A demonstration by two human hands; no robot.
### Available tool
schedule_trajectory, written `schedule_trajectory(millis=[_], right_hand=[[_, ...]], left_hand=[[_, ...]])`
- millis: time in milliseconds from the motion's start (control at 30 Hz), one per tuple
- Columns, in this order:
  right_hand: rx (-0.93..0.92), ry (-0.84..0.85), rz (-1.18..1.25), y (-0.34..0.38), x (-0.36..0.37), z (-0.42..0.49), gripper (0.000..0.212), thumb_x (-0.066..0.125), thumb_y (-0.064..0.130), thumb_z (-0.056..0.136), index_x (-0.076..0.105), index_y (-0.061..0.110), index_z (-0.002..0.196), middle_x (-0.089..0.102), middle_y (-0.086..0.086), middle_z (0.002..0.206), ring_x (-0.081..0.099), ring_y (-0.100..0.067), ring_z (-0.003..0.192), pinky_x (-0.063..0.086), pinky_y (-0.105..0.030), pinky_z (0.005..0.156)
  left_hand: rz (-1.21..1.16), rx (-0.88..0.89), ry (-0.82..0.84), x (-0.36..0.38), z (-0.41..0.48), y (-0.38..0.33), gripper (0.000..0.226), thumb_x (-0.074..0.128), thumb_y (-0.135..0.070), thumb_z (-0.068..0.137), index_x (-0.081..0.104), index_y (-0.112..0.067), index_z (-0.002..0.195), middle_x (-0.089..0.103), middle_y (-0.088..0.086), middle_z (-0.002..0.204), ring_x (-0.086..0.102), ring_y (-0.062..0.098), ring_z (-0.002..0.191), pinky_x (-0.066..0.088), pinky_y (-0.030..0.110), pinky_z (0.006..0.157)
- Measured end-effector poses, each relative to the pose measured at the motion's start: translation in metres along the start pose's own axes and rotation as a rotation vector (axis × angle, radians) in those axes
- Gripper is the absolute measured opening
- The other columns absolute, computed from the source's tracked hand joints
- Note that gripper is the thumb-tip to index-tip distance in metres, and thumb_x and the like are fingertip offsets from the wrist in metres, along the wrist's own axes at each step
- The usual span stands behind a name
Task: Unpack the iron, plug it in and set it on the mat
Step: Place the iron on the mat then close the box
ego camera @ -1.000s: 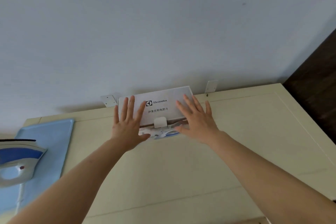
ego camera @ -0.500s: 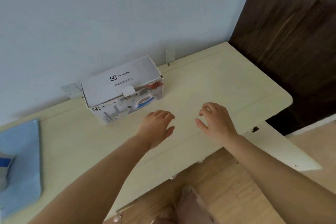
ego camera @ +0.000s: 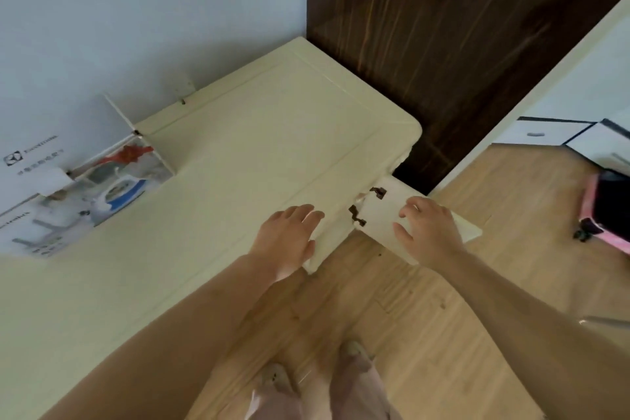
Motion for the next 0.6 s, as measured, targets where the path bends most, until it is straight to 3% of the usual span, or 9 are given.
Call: schedule_trajectory(millis=[167,333,467,600], right_hand=[[0.100,0.133,-0.013,-0.085,0.017,0.009,0.045,0.045,0.037,0.092,0.044,0.016,0.132,0.041,-0.005,0.143,0.037,-0.024,0.131,0.030,-0.041,0.106],[0.191,0.417,0.025,-0.150,0.050,0.027,0.068,0.051,0.036,0.089,0.017,0.019,0.146,0.027,-0.007,0.150,0.025,-0.029,0.138,0.030,-0.048,0.106],[0.299,0.508,0.141,-0.193,0.079,0.038,0.074,0.056,0.031,0.084,0.018,0.018,0.146,0.035,-0.008,0.144,0.032,-0.031,0.132,0.035,-0.050,0.103],[0.398,0.562,0.233,-0.220,0.111,0.045,0.078,0.058,0.028,0.082,0.016,0.016,0.147,0.030,-0.008,0.148,0.029,-0.032,0.134,0.034,-0.050,0.106]], left_hand=[[0.094,0.032,0.049,0.020,0.047,-0.056,0.056,0.040,-0.021,0.095,0.020,-0.020,0.147,0.013,0.007,0.158,0.016,0.023,0.145,0.013,0.036,0.118],[0.111,-0.005,0.096,0.046,0.087,-0.094,0.049,0.044,-0.018,0.092,0.031,-0.015,0.139,0.017,0.007,0.156,0.013,0.023,0.145,0.011,0.036,0.119],[0.116,-0.061,0.166,0.065,0.113,-0.108,0.050,0.039,-0.019,0.093,0.029,-0.015,0.141,0.011,0.007,0.157,0.006,0.023,0.146,0.009,0.037,0.119],[0.098,-0.103,0.208,0.076,0.128,-0.105,0.050,0.036,-0.027,0.094,0.027,-0.016,0.142,0.009,0.008,0.158,0.005,0.023,0.147,0.009,0.038,0.118]])
Point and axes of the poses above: each hand's wrist, its own z-axis towards the middle knuckle, its own x-axis out of the palm, y = z × x, the point moved 4 cm from there along z, towards the middle knuckle
